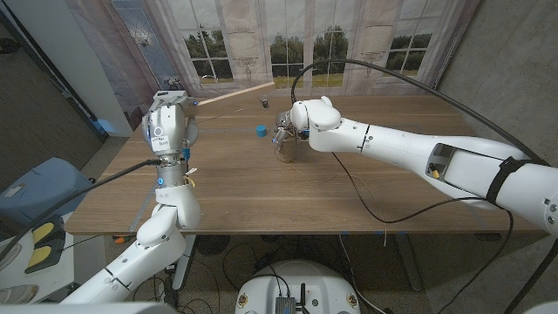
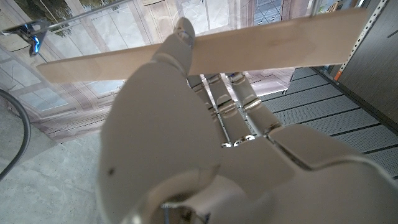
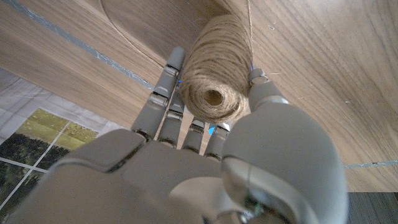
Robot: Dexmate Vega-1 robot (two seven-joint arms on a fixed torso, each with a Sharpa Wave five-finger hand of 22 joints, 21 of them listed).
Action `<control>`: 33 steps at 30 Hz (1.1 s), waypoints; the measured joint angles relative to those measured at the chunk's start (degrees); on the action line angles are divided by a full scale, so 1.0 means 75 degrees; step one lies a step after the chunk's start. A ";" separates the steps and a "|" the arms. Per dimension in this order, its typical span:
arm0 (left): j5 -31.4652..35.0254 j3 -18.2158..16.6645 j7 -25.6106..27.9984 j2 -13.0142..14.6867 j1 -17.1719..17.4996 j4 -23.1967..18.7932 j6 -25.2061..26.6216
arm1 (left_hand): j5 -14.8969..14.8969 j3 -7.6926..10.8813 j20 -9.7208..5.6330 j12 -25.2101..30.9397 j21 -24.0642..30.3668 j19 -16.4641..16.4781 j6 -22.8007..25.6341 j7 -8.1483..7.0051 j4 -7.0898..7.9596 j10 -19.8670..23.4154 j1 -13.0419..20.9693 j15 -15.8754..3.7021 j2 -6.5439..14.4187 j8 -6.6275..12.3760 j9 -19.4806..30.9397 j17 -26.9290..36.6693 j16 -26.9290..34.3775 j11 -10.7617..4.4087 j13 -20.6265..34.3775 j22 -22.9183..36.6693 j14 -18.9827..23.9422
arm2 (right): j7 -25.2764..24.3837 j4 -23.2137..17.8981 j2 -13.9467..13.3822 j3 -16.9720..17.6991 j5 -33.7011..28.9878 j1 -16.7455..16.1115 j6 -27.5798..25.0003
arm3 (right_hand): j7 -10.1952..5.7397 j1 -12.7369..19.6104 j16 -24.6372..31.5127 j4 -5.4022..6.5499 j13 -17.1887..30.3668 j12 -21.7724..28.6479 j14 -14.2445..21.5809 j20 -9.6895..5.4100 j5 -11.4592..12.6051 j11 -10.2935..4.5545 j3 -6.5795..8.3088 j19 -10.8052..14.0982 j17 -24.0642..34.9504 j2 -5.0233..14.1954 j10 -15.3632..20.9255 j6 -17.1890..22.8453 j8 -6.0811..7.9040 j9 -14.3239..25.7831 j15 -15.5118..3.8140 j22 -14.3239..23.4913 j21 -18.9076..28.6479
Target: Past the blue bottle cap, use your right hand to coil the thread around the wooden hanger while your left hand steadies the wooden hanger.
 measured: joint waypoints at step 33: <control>-0.0165 -0.0024 -0.0049 0.0063 0.0071 -0.0171 -0.0183 | 0.0003 0.0049 0.0012 -0.0110 0.0120 -0.0041 0.0060 0.0004 -0.0049 0.0000 0.0000 -0.0065 0.0000 -0.0065 0.0009 0.0103 -0.0087 0.0000 0.0076 -0.0004 0.0098 | -0.3163 -0.1355 -0.1129 0.2071 -0.0041 -0.2332 0.0310 | 0.0821 0.1225 0.0364 -0.0163 0.0035 0.0928 0.0712 -0.0476 -0.0089 0.0079 0.0698 0.0474 0.0053 -0.1227 0.1137 0.1504 -0.0089 0.0101 0.0438 0.0586 0.1476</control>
